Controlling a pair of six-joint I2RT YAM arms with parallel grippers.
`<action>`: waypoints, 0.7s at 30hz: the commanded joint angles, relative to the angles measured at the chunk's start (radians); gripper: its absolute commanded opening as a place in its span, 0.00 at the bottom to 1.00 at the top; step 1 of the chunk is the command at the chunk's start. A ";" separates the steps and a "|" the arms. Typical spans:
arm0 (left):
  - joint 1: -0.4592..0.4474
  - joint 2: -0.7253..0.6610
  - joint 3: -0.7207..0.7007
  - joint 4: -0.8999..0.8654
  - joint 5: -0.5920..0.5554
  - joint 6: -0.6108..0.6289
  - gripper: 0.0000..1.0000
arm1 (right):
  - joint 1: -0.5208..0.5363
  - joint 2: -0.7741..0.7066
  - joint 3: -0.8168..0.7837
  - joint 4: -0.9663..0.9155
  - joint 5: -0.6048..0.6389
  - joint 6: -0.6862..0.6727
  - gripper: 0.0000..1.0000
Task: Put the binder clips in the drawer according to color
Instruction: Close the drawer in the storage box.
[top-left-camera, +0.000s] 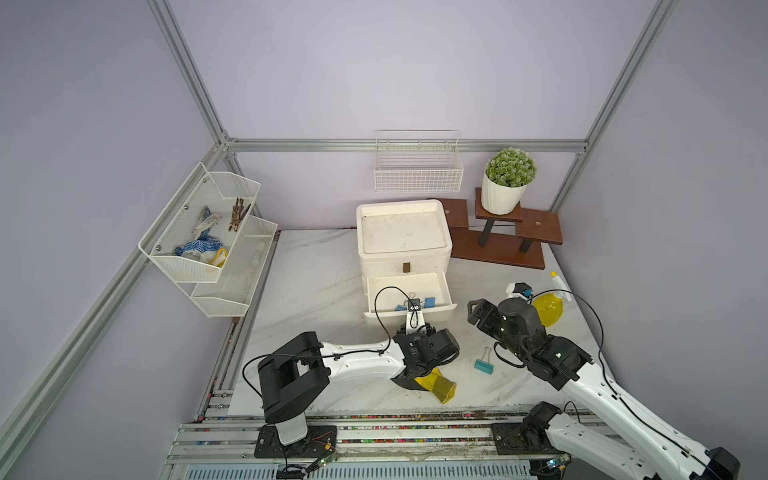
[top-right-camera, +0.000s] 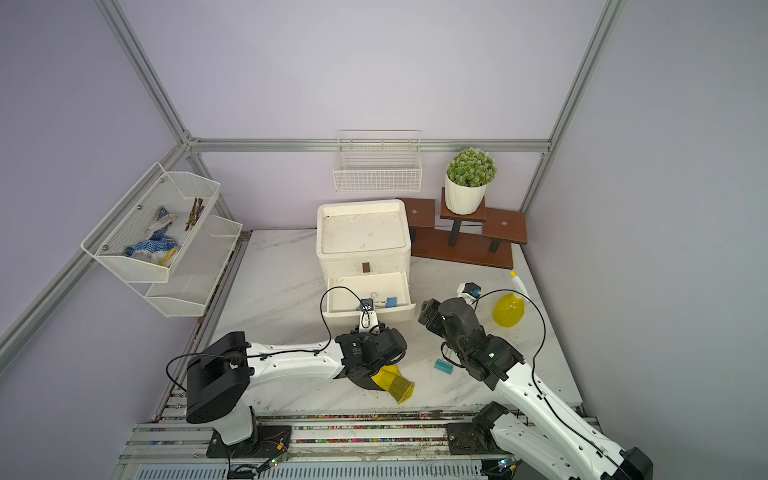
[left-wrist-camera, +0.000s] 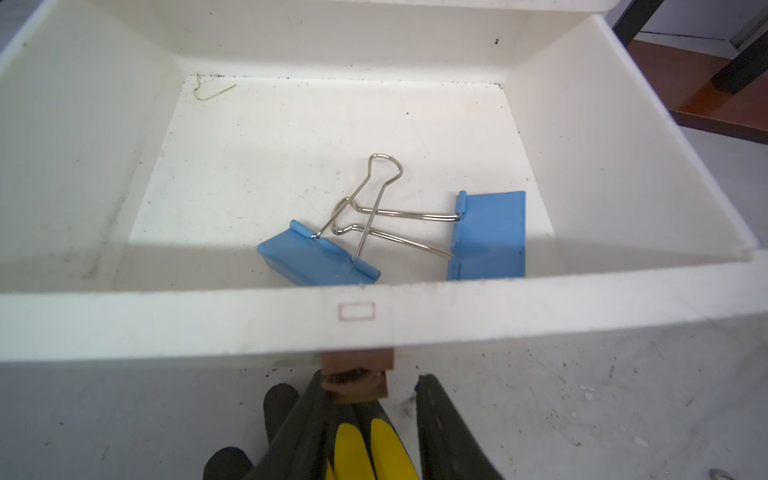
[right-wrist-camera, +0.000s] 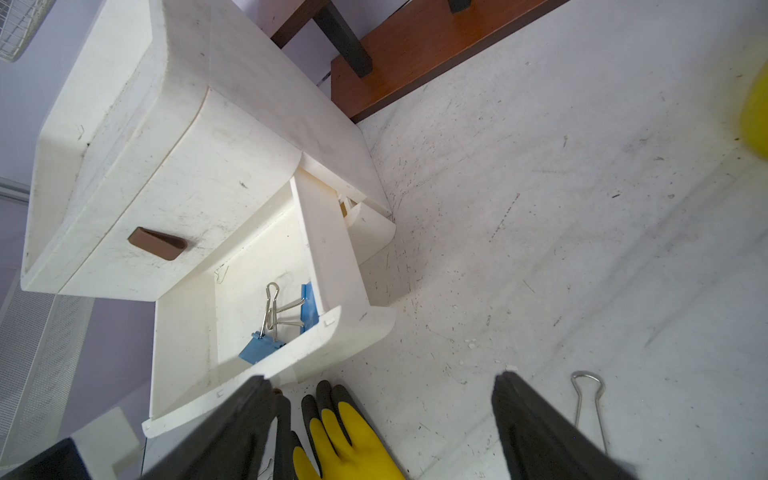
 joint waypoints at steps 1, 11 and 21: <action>0.018 -0.016 -0.015 0.084 -0.008 0.081 0.26 | -0.006 -0.003 0.000 -0.006 0.011 -0.008 0.88; 0.034 -0.036 -0.031 0.200 0.026 0.176 0.00 | -0.007 -0.013 -0.001 -0.015 0.020 -0.008 0.88; 0.040 -0.069 -0.015 0.284 -0.041 0.286 0.00 | -0.009 -0.002 -0.001 -0.013 0.019 -0.008 0.88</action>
